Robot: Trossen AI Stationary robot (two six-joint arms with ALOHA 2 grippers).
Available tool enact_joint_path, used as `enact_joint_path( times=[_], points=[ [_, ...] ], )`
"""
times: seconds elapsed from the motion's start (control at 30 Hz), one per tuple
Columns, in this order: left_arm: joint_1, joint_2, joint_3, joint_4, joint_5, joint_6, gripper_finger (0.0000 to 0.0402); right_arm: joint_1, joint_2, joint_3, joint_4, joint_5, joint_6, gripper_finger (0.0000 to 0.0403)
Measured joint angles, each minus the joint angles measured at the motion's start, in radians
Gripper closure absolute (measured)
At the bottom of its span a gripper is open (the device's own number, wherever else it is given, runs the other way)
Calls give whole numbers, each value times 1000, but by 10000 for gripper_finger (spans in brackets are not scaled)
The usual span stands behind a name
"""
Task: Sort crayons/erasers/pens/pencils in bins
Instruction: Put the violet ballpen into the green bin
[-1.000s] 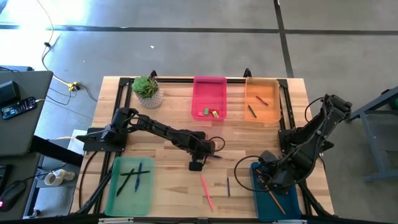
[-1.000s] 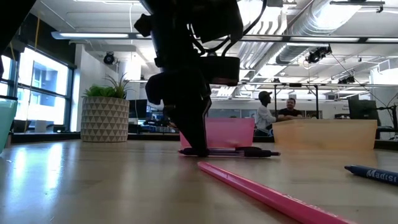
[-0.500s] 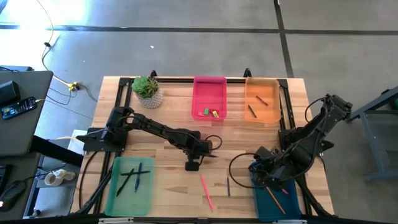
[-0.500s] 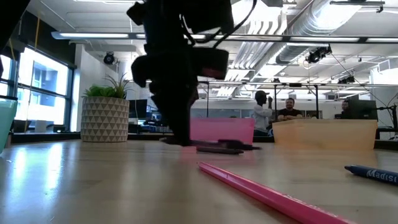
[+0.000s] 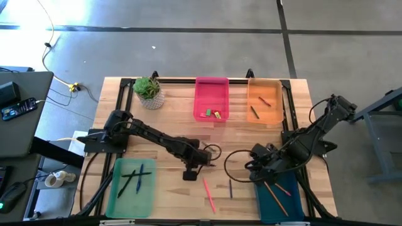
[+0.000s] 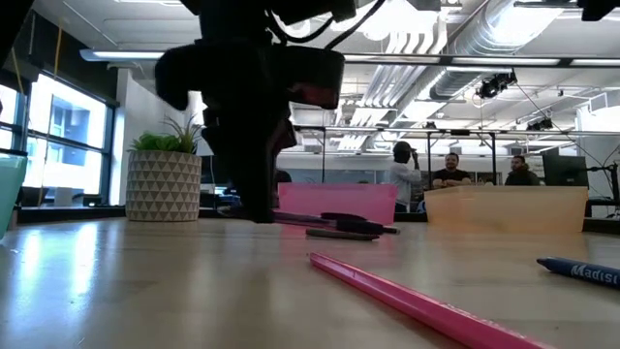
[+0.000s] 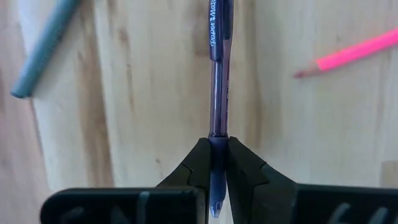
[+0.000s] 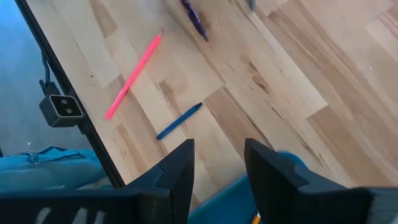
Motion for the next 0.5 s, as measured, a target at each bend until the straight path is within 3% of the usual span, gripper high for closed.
enact_joint_path(
  times=[0.3, 0.5],
  points=[
    [-44, -92, -13, -40, -18, -57, 392, -30, -1, 0, 12, -9, -72, 270],
    [-59, -261, -155, -45, -39, -175, 392, -49, -8, -1, 27, -13, -111, 270]
  ],
)
